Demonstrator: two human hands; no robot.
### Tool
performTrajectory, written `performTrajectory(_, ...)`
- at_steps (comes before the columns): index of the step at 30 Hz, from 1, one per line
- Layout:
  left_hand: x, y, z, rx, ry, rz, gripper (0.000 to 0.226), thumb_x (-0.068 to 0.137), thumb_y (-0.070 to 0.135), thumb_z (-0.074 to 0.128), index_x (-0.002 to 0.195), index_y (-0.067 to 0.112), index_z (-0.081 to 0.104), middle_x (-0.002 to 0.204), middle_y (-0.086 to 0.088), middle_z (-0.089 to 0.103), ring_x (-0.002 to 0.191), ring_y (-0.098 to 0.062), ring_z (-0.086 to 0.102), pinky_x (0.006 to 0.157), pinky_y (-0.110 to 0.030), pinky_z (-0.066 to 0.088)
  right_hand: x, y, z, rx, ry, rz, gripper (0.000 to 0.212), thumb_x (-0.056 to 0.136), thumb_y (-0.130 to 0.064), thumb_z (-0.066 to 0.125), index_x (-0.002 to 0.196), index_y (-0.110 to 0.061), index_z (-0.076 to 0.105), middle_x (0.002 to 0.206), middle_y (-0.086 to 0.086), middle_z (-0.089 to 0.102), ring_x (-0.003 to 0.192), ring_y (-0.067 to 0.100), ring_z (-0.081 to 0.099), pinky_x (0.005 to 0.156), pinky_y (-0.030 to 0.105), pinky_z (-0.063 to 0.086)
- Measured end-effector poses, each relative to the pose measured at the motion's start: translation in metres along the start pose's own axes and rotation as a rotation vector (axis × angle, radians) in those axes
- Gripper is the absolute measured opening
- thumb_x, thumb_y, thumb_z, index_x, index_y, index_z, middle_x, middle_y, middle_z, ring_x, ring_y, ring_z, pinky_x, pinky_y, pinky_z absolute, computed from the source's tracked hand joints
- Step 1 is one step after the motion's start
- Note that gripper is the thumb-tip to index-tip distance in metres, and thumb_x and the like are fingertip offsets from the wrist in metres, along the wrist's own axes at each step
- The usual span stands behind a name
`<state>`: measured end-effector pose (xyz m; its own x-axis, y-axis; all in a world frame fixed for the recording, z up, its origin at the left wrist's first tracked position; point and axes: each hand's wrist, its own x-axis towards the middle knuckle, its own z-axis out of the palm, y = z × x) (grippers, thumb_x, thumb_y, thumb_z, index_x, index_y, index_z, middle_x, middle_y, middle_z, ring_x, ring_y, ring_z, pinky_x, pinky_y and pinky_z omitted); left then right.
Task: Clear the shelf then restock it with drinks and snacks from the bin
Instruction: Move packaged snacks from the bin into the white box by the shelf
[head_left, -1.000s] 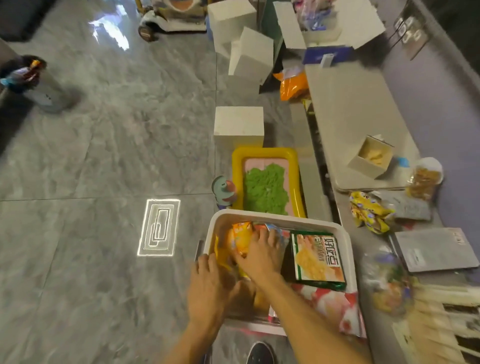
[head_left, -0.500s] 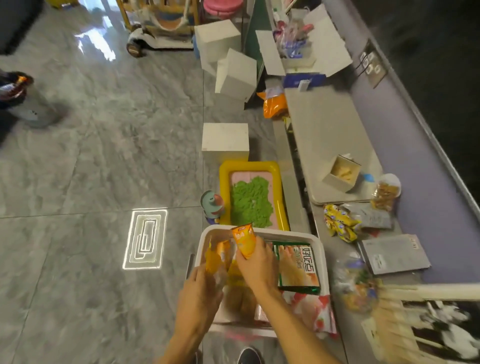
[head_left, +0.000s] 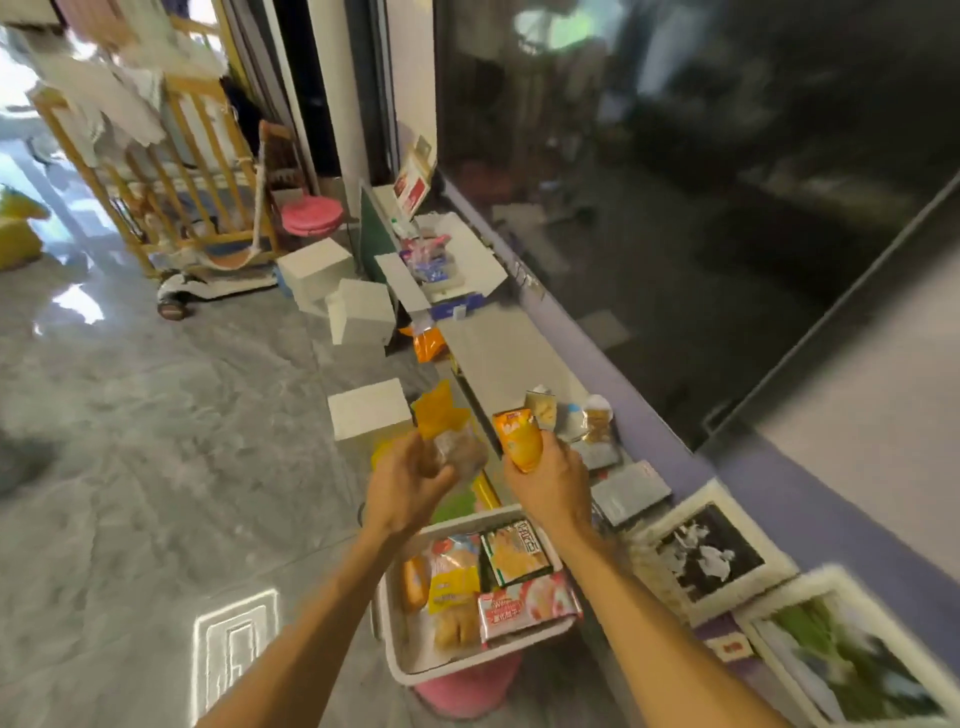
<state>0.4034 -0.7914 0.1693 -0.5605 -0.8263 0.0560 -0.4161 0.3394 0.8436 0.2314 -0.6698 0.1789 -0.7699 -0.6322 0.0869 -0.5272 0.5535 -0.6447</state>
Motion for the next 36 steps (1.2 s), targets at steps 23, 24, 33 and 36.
performTrajectory(23, -0.22, 0.353, 0.169, -0.291, -0.751, 0.659, 0.044, 0.084, 0.014, 0.086, 0.122, 0.026, 0.067, 0.111, 0.01, 0.078, 0.101, -0.004, 0.073, 0.087, -0.028, 0.059, -0.325, 0.145, -0.412, -0.164, 0.709, 0.457, 0.038, 0.09, -0.04, 0.08, 0.113, -0.013, 0.067, 0.097, 0.008, 0.075, 0.072, 0.018, 0.059, 0.06, 0.027, 0.041)
performTrajectory(24, -0.24, 0.362, 0.184, -0.289, -0.779, 0.664, 0.044, 0.084, 0.011, 0.086, 0.121, 0.024, 0.067, 0.111, 0.009, 0.077, 0.1, -0.003, 0.073, 0.085, -0.025, 0.059, -0.343, 0.161, -0.425, -0.173, 0.716, 0.486, 0.039, 0.09, -0.039, 0.081, 0.113, -0.012, 0.066, 0.097, 0.01, 0.075, 0.074, 0.023, 0.063, 0.061, 0.029, 0.041)
performTrajectory(33, -0.376, 0.41, 0.303, -0.261, -0.939, 0.663, 0.048, 0.083, 0.026, 0.088, 0.125, 0.028, 0.064, 0.11, 0.014, 0.075, 0.097, 0.004, 0.07, 0.077, -0.017, 0.054, -0.467, 0.296, -0.498, -0.227, 0.786, 0.73, 0.043, 0.083, -0.045, 0.078, 0.112, -0.016, 0.066, 0.101, 0.014, 0.076, 0.092, 0.04, 0.072, 0.07, 0.043, 0.058)
performTrajectory(36, -0.402, 0.42, 0.334, -0.247, -0.985, 0.632, 0.043, 0.087, 0.023, 0.086, 0.12, 0.037, 0.062, 0.104, 0.022, 0.076, 0.097, 0.008, 0.069, 0.072, -0.012, 0.054, -0.481, 0.342, -0.501, -0.209, 0.787, 0.758, 0.046, 0.078, -0.053, 0.069, 0.108, -0.019, 0.063, 0.096, 0.01, 0.075, 0.087, 0.038, 0.072, 0.067, 0.044, 0.06)
